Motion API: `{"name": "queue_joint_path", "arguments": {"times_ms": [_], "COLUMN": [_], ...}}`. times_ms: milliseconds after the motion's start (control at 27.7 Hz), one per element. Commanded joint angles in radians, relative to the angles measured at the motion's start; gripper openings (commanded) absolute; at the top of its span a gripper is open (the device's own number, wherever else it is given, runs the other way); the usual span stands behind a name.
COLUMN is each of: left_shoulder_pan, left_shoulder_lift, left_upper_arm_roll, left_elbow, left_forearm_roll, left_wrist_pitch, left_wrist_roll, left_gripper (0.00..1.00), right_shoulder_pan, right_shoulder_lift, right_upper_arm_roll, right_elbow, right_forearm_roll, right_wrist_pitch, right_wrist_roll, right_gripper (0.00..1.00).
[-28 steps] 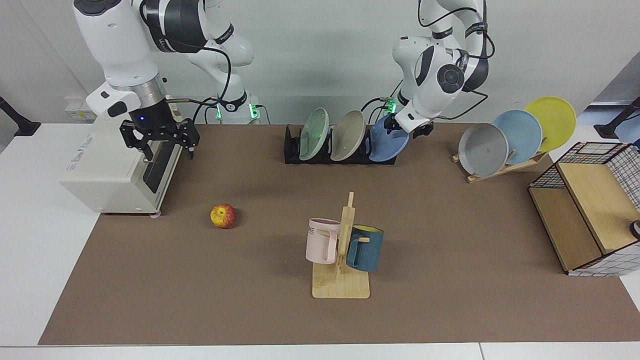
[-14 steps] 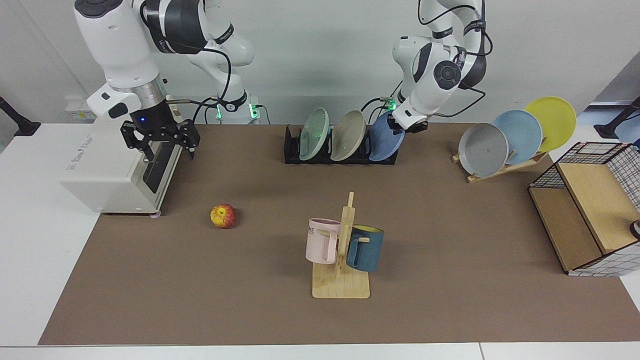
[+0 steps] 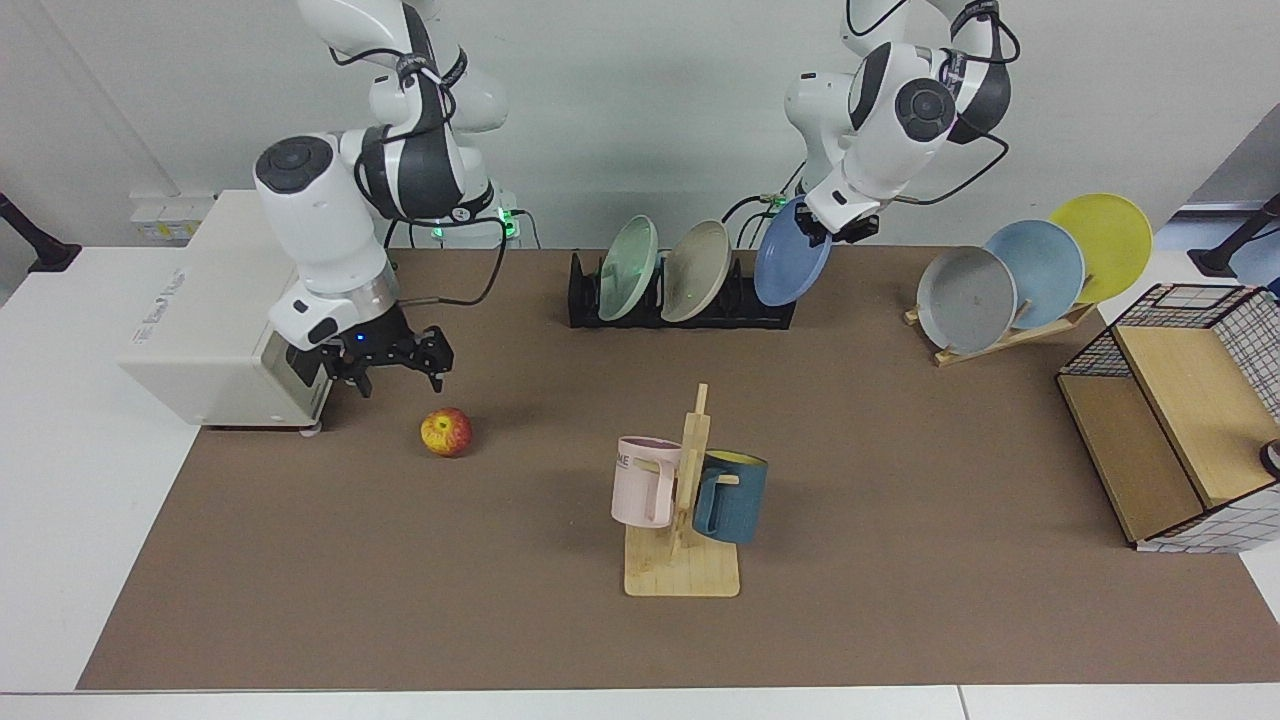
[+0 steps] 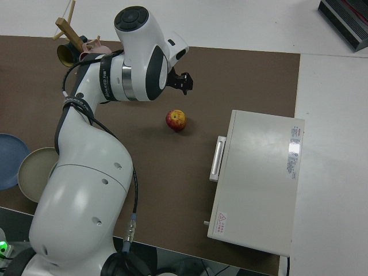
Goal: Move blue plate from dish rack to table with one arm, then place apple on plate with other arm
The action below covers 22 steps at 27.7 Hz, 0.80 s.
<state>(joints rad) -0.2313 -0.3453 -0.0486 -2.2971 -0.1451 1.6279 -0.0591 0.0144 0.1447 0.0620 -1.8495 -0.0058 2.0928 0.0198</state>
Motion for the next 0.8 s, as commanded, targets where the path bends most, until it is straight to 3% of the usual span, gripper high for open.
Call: {"name": "queue_joint_path", "arguments": {"times_ms": [0, 145, 289, 434, 687, 759], "left_shoulder_pan": [0.067, 0.078, 0.115, 0.138, 0.176, 0.175], "left_shoulder_lift": [0.025, 0.064, 0.114, 0.178, 0.344, 0.365], "left_upper_arm_roll": [0.000, 0.022, 0.085, 0.084, 0.061, 0.047], "left_elbow": [0.093, 0.113, 0.137, 0.151, 0.157, 0.154], "left_forearm_roll": [0.012, -0.060, -0.286, -0.343, -0.576, -0.620], "left_wrist_pitch": [-0.031, 0.088, 0.147, 0.176, 0.285, 0.338], "left_wrist_roll": [0.004, 0.047, 0.106, 0.197, 0.307, 0.340], "left_gripper": [0.00, 0.00, 0.00, 0.00, 0.00, 0.00], "right_shoulder_pan": [0.003, 0.018, 0.018, 0.016, 0.016, 0.010], "right_shoulder_lift": [0.030, 0.065, 0.095, 0.134, 0.171, 0.177], "right_upper_arm_roll": [0.002, 0.001, 0.001, 0.001, -0.001, 0.001], "right_elbow": [-0.079, -0.117, -0.145, -0.152, -0.157, -0.157], "right_forearm_roll": [0.010, 0.001, -0.003, -0.003, -0.006, -0.008], "right_wrist_pitch": [0.102, 0.173, 0.213, 0.240, 0.250, 0.250], "right_wrist_roll": [0.026, 0.032, 0.037, 0.037, 0.034, 0.029], "right_gripper": [1.00, 1.00, 1.00, 1.00, 1.00, 0.92]}}
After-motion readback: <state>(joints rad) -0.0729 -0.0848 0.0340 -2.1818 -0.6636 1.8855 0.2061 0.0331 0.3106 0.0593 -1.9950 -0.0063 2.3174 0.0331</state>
